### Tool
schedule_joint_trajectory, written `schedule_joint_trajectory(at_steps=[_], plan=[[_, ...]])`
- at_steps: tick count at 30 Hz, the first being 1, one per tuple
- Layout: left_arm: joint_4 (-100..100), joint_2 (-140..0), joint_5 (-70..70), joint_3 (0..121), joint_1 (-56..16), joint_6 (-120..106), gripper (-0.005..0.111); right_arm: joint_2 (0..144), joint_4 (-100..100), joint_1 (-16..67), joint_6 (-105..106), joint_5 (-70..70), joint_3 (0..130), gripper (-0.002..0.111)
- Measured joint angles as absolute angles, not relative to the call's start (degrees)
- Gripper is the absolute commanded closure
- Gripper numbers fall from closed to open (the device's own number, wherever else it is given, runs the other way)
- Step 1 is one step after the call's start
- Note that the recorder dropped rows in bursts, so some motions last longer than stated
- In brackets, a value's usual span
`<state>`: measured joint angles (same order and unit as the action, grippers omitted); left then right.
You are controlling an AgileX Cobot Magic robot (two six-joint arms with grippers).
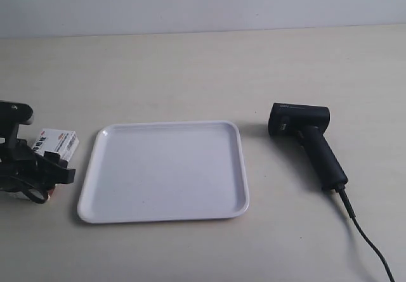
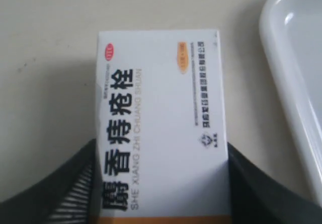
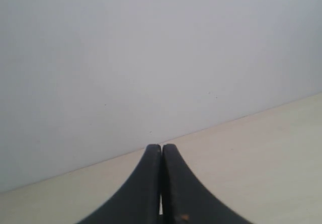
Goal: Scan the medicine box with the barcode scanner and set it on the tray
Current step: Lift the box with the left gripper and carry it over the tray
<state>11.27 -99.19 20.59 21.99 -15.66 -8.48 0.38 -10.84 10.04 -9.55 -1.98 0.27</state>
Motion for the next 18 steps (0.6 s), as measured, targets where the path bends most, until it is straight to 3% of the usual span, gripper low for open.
schedule_joint_trajectory(at_steps=[1,9,14,18], plan=[[11.14,-98.81,20.7,21.99,-15.66,-8.59,0.106,0.38,-10.84,10.04,-9.55,-1.98,0.27,0.108],[-5.81,-87.79,12.22,28.7,-16.74,-6.31,0.107,2.68,-10.84,10.04,-9.55,-0.95,0.27,0.108],[-32.0,-85.29,7.56,35.37,-24.13,0.95,0.107,17.63,-10.84,10.21,-9.55,-0.54,3.01,0.108],[-52.36,-86.85,14.39,36.08,-29.74,5.71,0.107,35.76,-10.84,13.36,-9.55,0.0,7.02,0.093]])
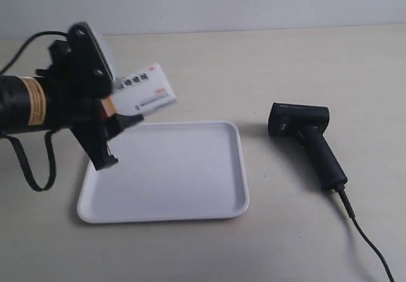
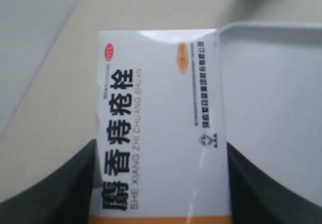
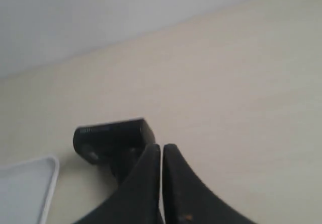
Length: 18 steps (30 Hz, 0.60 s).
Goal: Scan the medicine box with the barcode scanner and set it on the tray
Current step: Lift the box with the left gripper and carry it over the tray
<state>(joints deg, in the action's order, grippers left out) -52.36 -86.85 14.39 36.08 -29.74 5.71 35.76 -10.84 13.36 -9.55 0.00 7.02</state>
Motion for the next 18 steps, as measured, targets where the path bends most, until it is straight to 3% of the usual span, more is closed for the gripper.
schedule_joint_trajectory(at_steps=[10,12,18], plan=[[-66.5,-92.04,20.19,36.82,-31.11,14.65,0.107,77.84,-10.65,23.49,-5.74,3.58,21.37,0.032],[-66.5,-92.83,20.19,36.94,-31.11,14.67,0.107,82.87,-10.65,23.73,-5.38,4.27,23.41,0.026],[-65.68,-94.53,20.19,37.62,-31.11,14.94,0.107,93.13,-10.61,23.98,-3.87,6.03,27.94,0.026]])
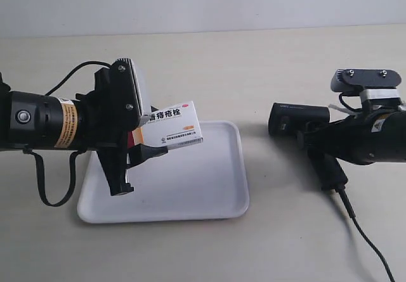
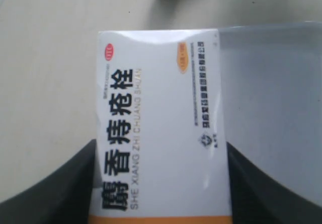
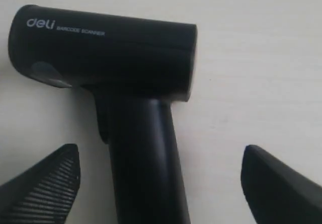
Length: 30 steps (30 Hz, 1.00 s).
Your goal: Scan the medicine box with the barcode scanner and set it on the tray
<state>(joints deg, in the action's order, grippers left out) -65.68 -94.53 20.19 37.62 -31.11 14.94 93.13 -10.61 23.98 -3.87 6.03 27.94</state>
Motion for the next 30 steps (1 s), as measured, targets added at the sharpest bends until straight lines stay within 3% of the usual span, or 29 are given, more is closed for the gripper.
schedule_joint_trajectory(at_steps=[5,8,13,16,22,30], plan=[[-65.68,-94.81,20.08,37.71,-31.11,15.04,0.107,97.91,-10.61,23.98,-3.53,8.89,30.43,0.026],[-65.68,-94.81,20.08,37.71,-31.11,15.04,0.107,101.53,-10.61,23.98,-3.42,9.56,33.83,0.038],[-65.68,-94.81,19.7,37.71,-31.11,15.04,0.107,104.49,-10.39,23.98,-2.55,9.79,35.74,0.09],[-65.66,-94.81,19.7,37.71,-31.11,15.04,0.107,102.65,-10.39,23.98,-0.4,6.04,35.73,0.108],[-64.65,-94.81,19.08,37.71,-31.11,15.08,0.107,90.64,-9.86,24.39,5.51,-9.13,35.63,0.108],[-65.86,-97.65,18.33,37.74,-30.17,15.84,0.107,87.24,-4.94,28.79,6.45,-8.73,34.61,0.108]])
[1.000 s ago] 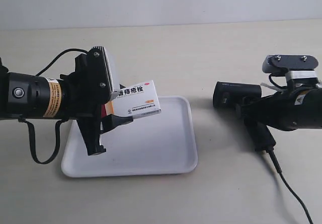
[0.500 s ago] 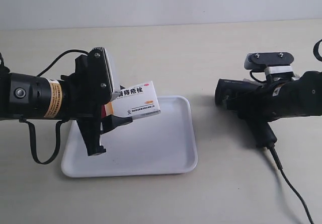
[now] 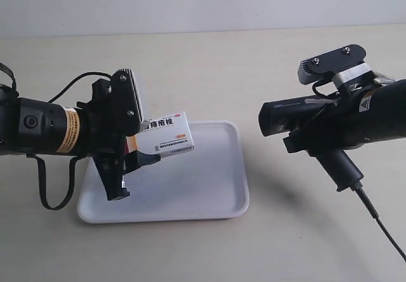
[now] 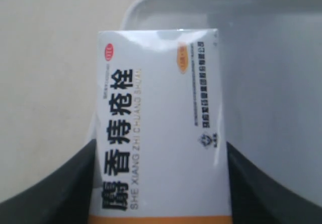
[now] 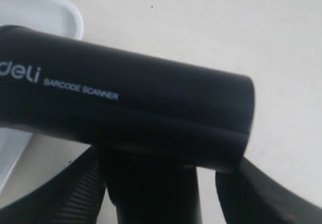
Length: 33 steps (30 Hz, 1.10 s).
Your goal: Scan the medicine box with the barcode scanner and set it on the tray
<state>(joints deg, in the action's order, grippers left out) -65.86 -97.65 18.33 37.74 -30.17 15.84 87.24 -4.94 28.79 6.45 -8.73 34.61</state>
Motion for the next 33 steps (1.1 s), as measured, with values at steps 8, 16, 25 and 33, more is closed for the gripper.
schedule_joint_trajectory(at_steps=[8,16,25,33], plan=[[-73.87,-96.81,18.29,37.74,-29.94,21.75,0.107,87.24,1.02,27.82,6.68,-5.34,34.61,0.108],[-78.49,-96.13,19.75,37.74,-28.88,27.72,0.107,87.52,0.55,25.59,6.05,-4.83,34.61,0.108],[-72.01,-104.42,21.09,39.59,-28.67,26.0,0.086,99.65,-1.88,25.57,-1.21,1.89,34.61,0.108],[-69.59,-108.41,19.69,41.37,-28.67,28.35,0.007,102.21,-3.08,25.57,-4.05,4.11,34.61,0.05]])
